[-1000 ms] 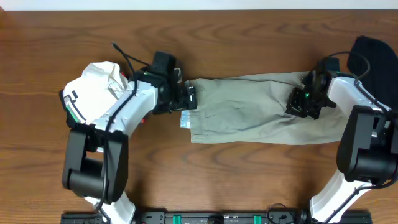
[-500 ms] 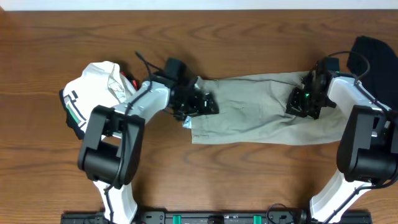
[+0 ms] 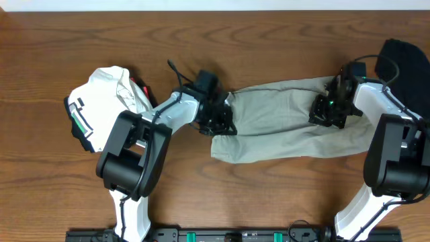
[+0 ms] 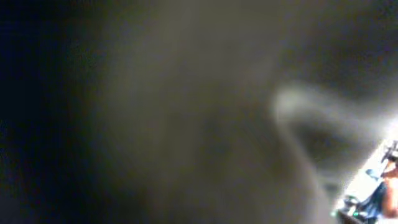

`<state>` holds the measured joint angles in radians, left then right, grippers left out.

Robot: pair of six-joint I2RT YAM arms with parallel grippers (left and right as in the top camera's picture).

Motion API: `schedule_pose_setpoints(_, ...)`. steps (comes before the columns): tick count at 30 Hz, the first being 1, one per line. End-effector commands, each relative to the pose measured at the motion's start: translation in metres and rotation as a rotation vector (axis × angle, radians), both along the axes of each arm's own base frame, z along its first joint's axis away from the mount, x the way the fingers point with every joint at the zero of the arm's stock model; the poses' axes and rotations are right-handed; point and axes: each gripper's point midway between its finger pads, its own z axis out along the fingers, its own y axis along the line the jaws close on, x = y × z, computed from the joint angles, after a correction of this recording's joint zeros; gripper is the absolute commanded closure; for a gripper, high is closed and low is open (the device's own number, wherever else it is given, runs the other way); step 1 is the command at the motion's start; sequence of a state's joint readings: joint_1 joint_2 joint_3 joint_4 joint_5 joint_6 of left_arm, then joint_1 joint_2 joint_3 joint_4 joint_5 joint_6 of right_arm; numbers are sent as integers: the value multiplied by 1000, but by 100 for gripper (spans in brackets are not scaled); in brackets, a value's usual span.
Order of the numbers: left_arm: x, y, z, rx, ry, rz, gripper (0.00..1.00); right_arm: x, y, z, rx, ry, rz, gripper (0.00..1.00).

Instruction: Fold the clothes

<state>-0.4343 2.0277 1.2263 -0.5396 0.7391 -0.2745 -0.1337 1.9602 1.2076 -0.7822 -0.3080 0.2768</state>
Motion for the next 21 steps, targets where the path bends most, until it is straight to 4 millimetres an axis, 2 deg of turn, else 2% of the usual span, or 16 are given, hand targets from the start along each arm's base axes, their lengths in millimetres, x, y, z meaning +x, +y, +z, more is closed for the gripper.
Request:
schedule_pose_setpoints(1,10,18,23,79,-74,-27,94,-7,-11,0,-66,20,9,99)
schedule_pose_setpoints(4,19,48,60,256,-157,-43,94,-1,-11,26,-70,-47,7,99)
schedule_pose_setpoints(7,28,76,107,414,-252,-47,94,4,-10,59,-76,-133,6,98)
schedule_pose_setpoints(9,33,86,142,466,-313,-55,94,6,-10,81,-84,-196,3,97)
schedule_pose_setpoints(11,36,89,169,483,-345,-52,94,8,-11,101,-92,-251,-3,96)
schedule_pose_setpoints(13,36,88,187,483,-376,-65,94,8,-11,117,-97,-297,-12,96)
schedule_pose_setpoints(16,34,79,203,470,-408,-81,94,7,-13,138,-96,-347,-56,96)
schedule_pose_setpoints(19,28,65,212,459,-435,-113,94,5,-18,149,-94,-369,-97,96)
schedule_pose_setpoints(21,28,66,213,523,-462,-111,94,3,-20,151,-96,-373,-105,96)
